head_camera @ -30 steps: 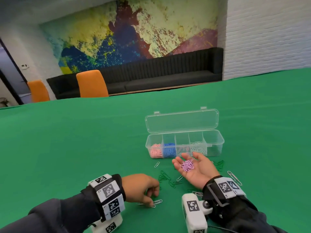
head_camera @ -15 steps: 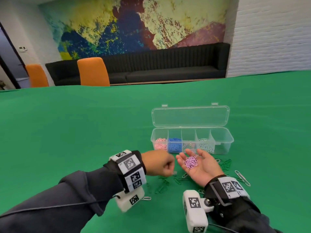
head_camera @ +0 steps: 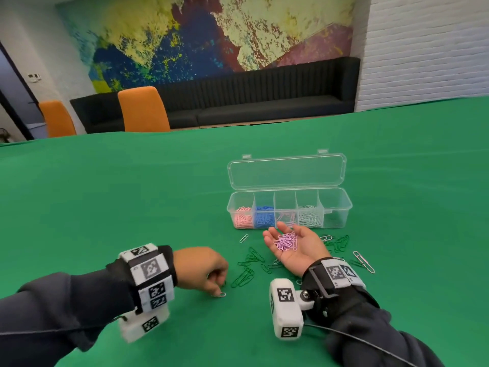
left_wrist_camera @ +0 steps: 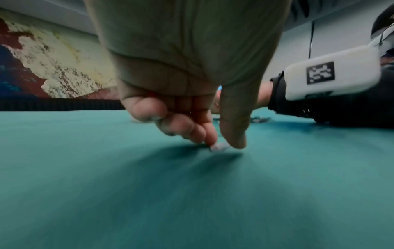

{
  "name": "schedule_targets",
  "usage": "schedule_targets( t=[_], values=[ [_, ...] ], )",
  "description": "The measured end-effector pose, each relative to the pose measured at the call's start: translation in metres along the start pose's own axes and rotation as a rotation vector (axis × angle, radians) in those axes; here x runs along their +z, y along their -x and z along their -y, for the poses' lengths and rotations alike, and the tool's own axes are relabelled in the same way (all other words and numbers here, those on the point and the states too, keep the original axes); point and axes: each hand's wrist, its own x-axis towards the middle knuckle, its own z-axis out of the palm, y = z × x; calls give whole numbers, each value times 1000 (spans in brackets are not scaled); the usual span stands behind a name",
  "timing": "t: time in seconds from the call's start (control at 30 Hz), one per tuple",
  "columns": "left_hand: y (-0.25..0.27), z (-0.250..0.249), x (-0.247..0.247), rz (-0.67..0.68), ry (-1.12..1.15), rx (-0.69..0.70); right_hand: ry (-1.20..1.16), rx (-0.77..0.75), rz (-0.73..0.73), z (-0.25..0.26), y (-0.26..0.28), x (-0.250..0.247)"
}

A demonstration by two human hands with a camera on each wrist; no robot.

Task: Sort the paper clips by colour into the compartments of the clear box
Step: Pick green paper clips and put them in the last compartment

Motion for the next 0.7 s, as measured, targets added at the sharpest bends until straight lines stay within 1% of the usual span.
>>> schedule_targets(
  t=[0.07, 0.13, 0.27, 0.33, 0.47, 0.53, 0.63, 0.7],
  values=[
    [5, 3, 15, 12, 22, -38, -8, -3, 3, 1, 1, 0],
    [6, 1, 21, -16, 56, -41, -14, -12, -1, 2, 2, 1],
    [-5, -12, 12, -42, 71, 13, -16, -29, 1, 5, 3, 0],
    [-18, -24, -5, -128, 103, 52, -20, -38, 4, 8, 2, -1],
    [-53, -55, -48, -414, 250, 114, -15, -59, 0, 12, 1, -3],
    [-70, -65, -59, -515, 319, 112, -28, -52, 18, 13, 1, -4],
    [-85, -66, -64, -569, 303, 96, -86, -91, 26, 28, 4, -5],
    [-89, -60, -64, -563, 279, 76, -109, -144, 12, 44, 10, -9]
  ],
)
